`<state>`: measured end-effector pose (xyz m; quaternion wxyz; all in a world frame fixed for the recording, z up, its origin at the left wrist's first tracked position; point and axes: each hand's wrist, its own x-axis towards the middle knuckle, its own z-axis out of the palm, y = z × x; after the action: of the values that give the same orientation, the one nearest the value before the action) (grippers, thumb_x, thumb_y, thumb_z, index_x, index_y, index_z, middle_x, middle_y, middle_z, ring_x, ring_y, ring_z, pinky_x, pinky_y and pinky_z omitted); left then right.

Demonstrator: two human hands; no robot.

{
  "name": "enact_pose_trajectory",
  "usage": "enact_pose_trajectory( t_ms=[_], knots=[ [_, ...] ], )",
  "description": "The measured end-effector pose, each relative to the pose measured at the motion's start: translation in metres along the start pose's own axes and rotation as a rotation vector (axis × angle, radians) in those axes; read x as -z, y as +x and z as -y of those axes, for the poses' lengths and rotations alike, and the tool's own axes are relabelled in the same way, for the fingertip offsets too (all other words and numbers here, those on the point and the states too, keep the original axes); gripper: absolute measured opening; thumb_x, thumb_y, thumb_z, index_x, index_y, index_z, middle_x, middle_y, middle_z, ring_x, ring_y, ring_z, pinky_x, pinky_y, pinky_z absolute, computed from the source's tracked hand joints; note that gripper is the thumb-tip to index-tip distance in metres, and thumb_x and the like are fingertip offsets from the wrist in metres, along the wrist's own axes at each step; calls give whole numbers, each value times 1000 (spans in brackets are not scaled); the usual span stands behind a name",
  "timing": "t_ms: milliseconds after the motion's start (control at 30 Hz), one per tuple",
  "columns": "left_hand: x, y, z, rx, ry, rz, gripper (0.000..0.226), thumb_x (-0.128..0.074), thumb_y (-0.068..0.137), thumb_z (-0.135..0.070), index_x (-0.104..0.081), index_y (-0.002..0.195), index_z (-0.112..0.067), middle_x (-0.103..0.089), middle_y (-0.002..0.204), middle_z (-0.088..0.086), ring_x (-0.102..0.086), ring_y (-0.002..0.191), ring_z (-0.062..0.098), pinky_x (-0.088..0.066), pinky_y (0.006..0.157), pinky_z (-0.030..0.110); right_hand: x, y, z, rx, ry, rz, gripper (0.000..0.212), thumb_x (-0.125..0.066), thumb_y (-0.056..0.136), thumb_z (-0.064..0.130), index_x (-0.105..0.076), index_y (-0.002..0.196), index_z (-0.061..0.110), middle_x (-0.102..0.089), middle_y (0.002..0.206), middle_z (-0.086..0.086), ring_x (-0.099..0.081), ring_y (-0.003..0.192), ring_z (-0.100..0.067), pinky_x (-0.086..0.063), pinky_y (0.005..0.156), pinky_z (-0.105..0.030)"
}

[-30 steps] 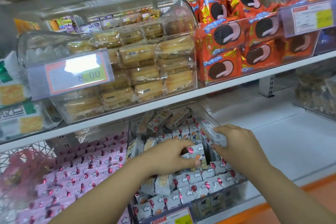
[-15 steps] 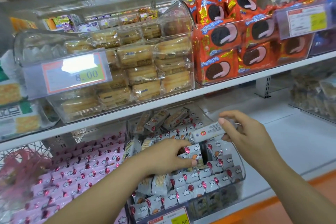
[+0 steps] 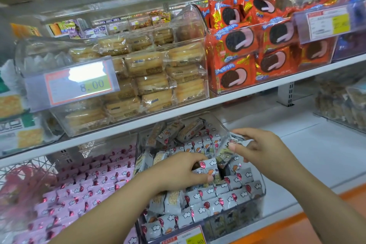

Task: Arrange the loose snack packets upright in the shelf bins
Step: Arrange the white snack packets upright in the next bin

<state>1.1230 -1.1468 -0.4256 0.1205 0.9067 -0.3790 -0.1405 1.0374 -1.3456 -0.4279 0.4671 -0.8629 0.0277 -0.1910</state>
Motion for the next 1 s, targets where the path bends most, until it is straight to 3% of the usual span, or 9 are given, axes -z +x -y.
enact_pose_trajectory(
  t_ms=[67,200,300,467,567,633,733,867,1000],
  knots=[
    [1,0,-1,-5,5,-6,40,-57,89,-54,-54,119,-28,-52,82,-18,-50,73,-3,-36,65,18,-1,0,1,41,-67,2,31,-65,87,27,-60,117,26,-52,44,22,-47,42,1,-37,48,-8],
    [0,0,1,10,12,6,49,-56,88,-55,-53,125,-23,-62,114,1,-58,97,15,-38,74,22,1,2,-4,77,-205,36,22,-64,87,33,-54,105,41,-57,91,16,-48,70,7,-35,60,-12],
    [0,0,2,24,35,16,54,-55,89,-55,-51,127,-17,-57,126,8,-55,109,22,-35,77,20,1,3,-9,95,-316,71,23,-63,86,39,-53,105,47,-57,100,9,-48,93,-9,-37,74,-24],
    [0,2,5,20,44,13,59,-54,88,-58,-47,135,-22,-58,128,3,-57,109,18,-41,87,21,3,2,0,186,50,-169,29,-63,88,17,-56,110,35,-60,92,15,-58,82,2,-45,65,-8],
    [0,2,5,22,62,12,65,-54,88,-59,-43,140,-21,-53,136,1,-54,116,16,-40,89,21,0,-1,0,115,305,-126,28,-64,84,4,-54,91,30,-65,91,-1,-66,80,-24,-50,62,-27],
    [0,1,4,20,59,17,65,-53,88,-59,-44,139,-20,-59,126,-1,-58,105,13,-44,88,24,-5,-1,-6,59,273,-90,28,-63,80,-1,-46,84,22,-69,87,-5,-61,64,-34,-41,49,-34],
    [0,0,3,14,56,6,61,-53,88,-59,-48,134,-19,-62,117,-1,-57,93,11,-42,80,23,-8,-1,-4,60,194,-108,24,-70,77,10,-46,76,14,-67,75,-12,-54,59,-29,-38,46,-32],
    [1,-1,2,19,77,12,68,-53,88,-58,-38,144,-22,-50,140,-1,-53,116,13,-42,97,26,-9,-1,-5,53,124,-143,25,-74,76,15,-51,68,14,-60,69,-15,-43,46,-6,-34,46,-19],
    [3,-1,0,20,81,13,70,-53,89,-57,-33,147,-23,-39,150,-3,-44,129,13,-37,106,27,-8,1,-7,-19,187,-176,24,-73,78,11,-53,84,23,-64,78,-5,-59,56,-24,-47,52,-33]
  ],
)
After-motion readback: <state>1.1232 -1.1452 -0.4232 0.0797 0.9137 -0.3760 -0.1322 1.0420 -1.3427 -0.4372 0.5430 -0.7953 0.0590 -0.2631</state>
